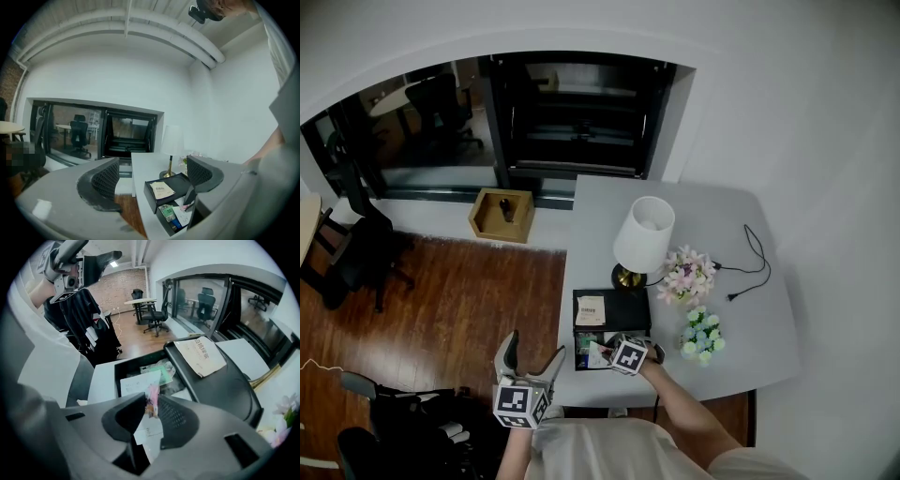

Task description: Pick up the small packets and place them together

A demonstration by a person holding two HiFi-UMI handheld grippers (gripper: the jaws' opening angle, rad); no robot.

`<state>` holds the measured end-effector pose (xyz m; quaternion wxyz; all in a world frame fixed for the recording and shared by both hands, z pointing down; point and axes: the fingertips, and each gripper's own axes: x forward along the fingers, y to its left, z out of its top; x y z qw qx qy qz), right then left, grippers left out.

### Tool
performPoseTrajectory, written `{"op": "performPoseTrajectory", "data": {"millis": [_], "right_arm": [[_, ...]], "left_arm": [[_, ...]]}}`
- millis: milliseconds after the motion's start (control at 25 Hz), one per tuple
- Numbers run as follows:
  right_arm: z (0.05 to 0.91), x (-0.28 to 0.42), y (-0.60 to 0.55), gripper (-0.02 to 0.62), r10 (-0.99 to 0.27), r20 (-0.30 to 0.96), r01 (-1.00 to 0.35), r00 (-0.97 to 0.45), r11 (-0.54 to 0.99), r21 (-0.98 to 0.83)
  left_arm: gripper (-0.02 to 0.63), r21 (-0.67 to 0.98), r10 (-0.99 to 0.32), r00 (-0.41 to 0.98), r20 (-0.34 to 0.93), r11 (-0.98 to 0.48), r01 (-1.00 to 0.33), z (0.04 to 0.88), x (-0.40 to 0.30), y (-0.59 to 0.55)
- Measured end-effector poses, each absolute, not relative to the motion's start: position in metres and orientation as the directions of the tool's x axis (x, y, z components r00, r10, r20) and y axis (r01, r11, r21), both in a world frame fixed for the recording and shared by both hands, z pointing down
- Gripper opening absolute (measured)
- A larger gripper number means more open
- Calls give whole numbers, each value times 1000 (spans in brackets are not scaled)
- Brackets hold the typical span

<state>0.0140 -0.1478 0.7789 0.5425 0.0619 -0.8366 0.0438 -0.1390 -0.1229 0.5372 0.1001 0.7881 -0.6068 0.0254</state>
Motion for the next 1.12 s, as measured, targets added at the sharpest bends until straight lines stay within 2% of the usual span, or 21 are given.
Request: {"op": "performPoseTrajectory", "data": {"millis": [160,280,440,600,720,840,960,1120], "right_arm": [[766,22,-139,67,-109,909,-127,-402,990,62],[737,22,-136,61,-168,870,-173,-464,980,96],[690,21,-147,60,-256,746,-337,-614,940,45],[666,40,-186,60,-399,615,-583,-680,803,-124],[665,63,-223,60,-512,567,-725,-645,644,-243],[684,87,-253,60,-577,580,-817,-575,451,-360],[711,102,-267,67,-575,646,-863,-502,278,-423],[738,117,-278,80,-561,731,-913,-388,125,-389]], "left_arm": [[447,130,-944,287,160,-268,-955,538,-132,-128],[446,132,-942,296,158,-277,-952,538,-129,-133],[447,139,-937,309,160,-289,-947,539,-126,-137],[447,145,-933,321,160,-300,-943,540,-122,-140],[447,143,-934,321,159,-300,-943,539,-122,-142],[448,139,-935,319,157,-299,-944,539,-122,-144],[447,137,-936,314,156,-295,-946,538,-124,-144],[446,131,-939,306,156,-288,-949,535,-128,-145]]}}
